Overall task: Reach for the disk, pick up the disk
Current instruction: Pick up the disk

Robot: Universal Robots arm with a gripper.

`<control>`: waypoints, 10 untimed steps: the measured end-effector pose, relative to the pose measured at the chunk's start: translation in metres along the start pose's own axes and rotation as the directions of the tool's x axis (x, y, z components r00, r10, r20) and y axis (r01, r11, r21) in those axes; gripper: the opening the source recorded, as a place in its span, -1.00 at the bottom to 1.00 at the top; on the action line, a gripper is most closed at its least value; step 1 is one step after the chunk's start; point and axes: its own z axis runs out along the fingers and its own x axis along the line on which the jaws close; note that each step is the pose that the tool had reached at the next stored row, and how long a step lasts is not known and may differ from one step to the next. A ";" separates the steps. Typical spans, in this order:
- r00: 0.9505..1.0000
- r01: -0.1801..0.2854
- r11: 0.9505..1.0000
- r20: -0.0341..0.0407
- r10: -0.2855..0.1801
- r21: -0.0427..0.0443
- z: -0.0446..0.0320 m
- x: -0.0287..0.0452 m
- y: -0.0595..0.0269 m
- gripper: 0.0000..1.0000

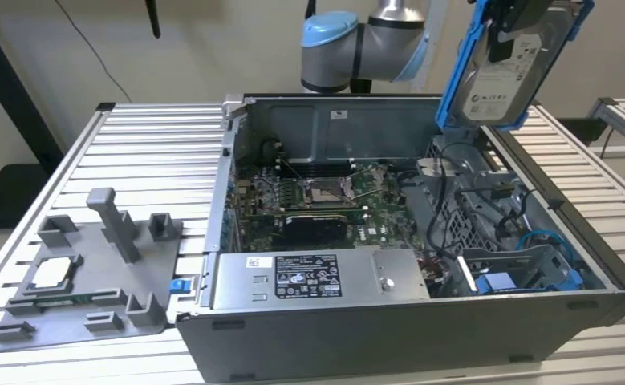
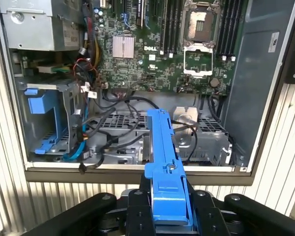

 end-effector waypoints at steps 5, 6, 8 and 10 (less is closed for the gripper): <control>1.000 -0.002 1.000 -0.001 0.002 0.000 -0.0001 0.0189 0.0006 -1.00; 1.000 -0.002 1.000 -0.001 0.002 0.000 -0.0002 0.0233 0.0007 -1.00; 1.000 -0.002 1.000 -0.001 0.002 0.000 -0.0002 0.0326 0.0010 -1.00; 1.000 -0.002 1.000 -0.001 0.002 0.000 -0.0002 0.0414 0.0013 -1.00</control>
